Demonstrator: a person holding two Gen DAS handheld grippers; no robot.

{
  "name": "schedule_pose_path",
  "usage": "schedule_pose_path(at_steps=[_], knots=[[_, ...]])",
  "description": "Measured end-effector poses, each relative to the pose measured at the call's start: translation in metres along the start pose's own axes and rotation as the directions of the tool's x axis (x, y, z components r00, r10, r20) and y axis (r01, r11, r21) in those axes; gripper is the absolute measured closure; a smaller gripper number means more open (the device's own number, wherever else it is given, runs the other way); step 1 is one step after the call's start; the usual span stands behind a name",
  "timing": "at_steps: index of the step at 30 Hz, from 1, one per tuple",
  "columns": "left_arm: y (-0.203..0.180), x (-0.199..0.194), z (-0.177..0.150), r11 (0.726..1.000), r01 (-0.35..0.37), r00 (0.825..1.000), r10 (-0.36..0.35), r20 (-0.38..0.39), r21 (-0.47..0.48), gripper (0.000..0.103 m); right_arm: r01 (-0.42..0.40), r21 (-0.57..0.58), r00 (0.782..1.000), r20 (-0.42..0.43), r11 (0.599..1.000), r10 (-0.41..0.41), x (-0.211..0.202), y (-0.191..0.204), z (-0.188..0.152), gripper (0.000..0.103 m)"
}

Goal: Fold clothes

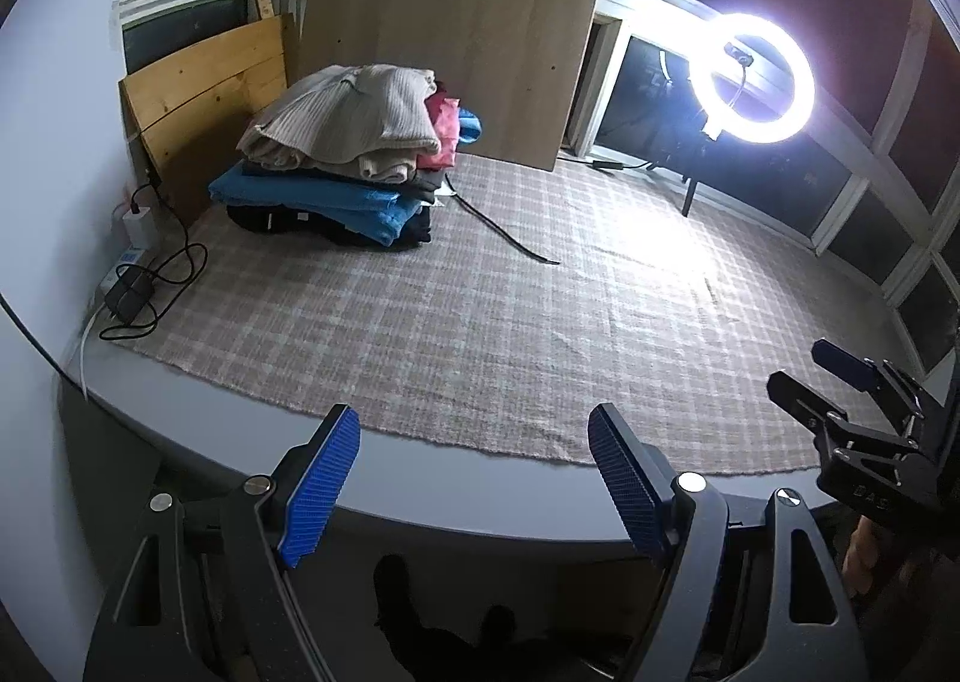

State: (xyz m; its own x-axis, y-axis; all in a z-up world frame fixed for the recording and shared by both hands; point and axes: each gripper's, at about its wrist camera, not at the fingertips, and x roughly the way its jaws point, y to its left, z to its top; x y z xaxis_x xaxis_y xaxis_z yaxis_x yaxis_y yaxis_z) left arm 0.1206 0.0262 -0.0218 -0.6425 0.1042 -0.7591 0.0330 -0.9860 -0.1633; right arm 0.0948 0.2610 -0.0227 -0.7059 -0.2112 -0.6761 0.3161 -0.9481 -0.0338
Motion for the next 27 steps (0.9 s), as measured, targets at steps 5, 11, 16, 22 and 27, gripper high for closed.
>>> schedule_pose_path(at_steps=[5,11,16,22,27], knots=[[-0.003,-0.002,0.003,1.0,-0.005,1.0,0.005,0.008,0.01,0.026,-0.002,-0.003,1.0,-0.001,1.0,0.002,0.003,0.004,0.002,0.03],[-0.002,-0.001,0.007,1.0,-0.007,1.0,0.006,0.016,0.011,0.026,0.003,-0.011,1.0,-0.004,1.0,-0.003,0.008,0.005,0.006,0.029],[-0.004,-0.001,0.009,0.999,-0.025,0.999,0.024,0.033,0.031,0.026,0.006,-0.003,1.0,-0.012,1.0,-0.006,0.013,0.004,0.007,0.029],[-0.005,0.005,0.012,0.999,-0.03,0.999,0.029,0.017,0.021,0.026,0.005,-0.004,1.0,-0.02,1.0,-0.005,0.019,0.0,0.008,0.029],[-0.006,-0.001,0.013,1.0,-0.007,0.998,0.005,0.057,0.023,0.026,0.008,-0.006,1.0,-0.023,1.0,-0.008,0.022,0.001,0.009,0.029]])
